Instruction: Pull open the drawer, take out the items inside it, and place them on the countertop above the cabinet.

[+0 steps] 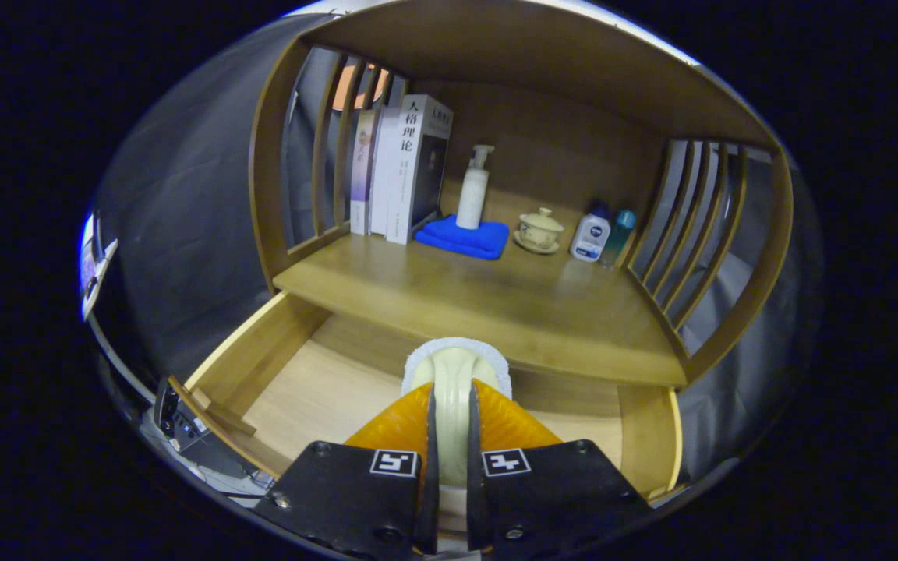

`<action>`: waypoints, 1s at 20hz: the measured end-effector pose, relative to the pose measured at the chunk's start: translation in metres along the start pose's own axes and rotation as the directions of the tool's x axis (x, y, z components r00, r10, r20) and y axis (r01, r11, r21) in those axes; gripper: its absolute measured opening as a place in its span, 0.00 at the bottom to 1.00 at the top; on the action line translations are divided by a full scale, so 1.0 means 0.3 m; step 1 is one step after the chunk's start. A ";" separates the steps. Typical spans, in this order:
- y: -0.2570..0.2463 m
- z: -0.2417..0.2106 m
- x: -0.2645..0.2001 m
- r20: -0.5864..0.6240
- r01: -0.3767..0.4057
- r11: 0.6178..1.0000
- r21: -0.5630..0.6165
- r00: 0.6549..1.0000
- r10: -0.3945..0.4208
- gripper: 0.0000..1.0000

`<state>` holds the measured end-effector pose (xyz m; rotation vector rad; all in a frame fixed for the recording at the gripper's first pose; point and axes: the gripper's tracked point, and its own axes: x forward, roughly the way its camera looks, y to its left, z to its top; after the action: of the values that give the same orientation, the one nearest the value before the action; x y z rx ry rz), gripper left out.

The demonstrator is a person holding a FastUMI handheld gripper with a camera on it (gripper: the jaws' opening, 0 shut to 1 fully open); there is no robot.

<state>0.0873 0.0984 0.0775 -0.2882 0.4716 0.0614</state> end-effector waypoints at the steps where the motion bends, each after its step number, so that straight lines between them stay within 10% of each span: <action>1: -0.012 0.021 -0.001 0.008 0.004 1.000 0.007 1.000 -0.004 0.17; 20: -0.127 0.326 0.263 -0.001 -0.018 0.977 0.211 1.000 0.019 0.17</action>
<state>0.2054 0.0893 0.1346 -0.0748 0.4794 0.0286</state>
